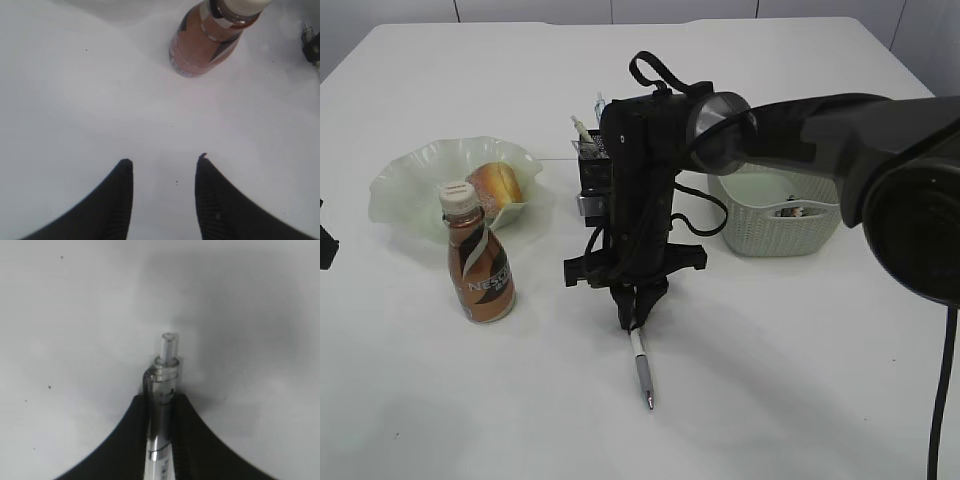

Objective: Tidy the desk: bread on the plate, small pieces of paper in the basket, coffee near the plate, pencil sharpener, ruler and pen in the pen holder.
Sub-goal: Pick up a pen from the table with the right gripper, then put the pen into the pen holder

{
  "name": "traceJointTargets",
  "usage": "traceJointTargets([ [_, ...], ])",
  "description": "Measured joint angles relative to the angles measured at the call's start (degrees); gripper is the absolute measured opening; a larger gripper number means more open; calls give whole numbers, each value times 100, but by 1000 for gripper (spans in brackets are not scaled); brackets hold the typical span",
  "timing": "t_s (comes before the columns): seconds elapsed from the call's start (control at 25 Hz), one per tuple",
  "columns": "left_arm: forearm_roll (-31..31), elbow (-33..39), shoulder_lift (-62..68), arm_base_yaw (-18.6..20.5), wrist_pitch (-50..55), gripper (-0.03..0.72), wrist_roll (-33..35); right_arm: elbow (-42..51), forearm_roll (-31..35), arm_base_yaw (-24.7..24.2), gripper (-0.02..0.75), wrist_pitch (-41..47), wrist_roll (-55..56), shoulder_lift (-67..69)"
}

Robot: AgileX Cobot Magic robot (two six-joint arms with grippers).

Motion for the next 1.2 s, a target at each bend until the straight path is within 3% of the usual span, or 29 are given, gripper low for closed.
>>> traceJointTargets([
  [0.32, 0, 0, 0, 0, 0, 307, 0, 10, 212, -113, 57, -11, -604, -467],
  [0.72, -15, 0, 0, 0, 0, 307, 0, 10, 851, -732, 57, -11, -1146, -1001],
  [0.88, -25, 0, 0, 0, 0, 307, 0, -12, 1776, -1288, 57, -1, -1739, -1256],
  [1.2, -25, 0, 0, 0, 66, 307, 0, -86, 4524, -2454, 57, -228, -3898, -1309],
])
